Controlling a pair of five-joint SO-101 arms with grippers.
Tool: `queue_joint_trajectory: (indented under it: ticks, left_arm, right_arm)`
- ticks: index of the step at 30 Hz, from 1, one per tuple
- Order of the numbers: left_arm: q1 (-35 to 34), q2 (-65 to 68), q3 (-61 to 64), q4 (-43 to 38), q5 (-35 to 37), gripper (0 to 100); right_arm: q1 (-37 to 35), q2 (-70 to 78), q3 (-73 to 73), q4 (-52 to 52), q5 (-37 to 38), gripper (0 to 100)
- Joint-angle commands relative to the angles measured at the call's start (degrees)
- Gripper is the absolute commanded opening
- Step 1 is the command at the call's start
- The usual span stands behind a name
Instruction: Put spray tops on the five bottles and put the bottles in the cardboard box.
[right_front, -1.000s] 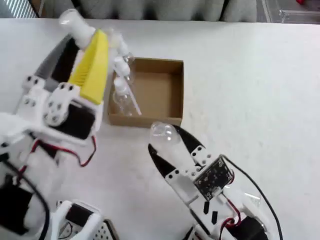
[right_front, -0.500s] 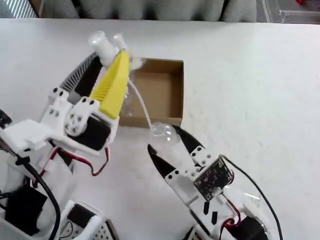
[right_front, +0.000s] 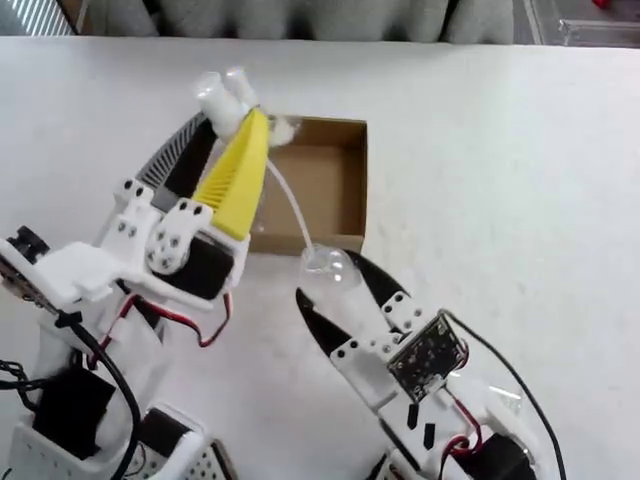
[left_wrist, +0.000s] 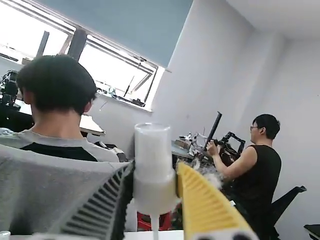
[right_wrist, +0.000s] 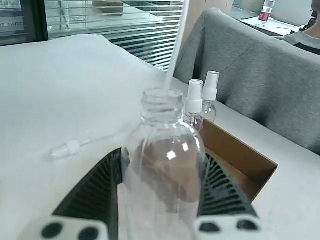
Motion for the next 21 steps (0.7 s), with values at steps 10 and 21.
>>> queue_joint_trajectory:
  ticks: [10, 21]
  left_arm:
    - [14.4, -6.8, 3.7, 14.7, -2.9, 2]
    - [14.7, -14.0, 15.1, 14.5, -3.0, 2]
  right_arm:
    - [-0.3, -0.2, -0.4, -0.5, -0.6, 1.6]
    - [0.7, -0.3, -0.5, -0.5, -0.5, 1.6]
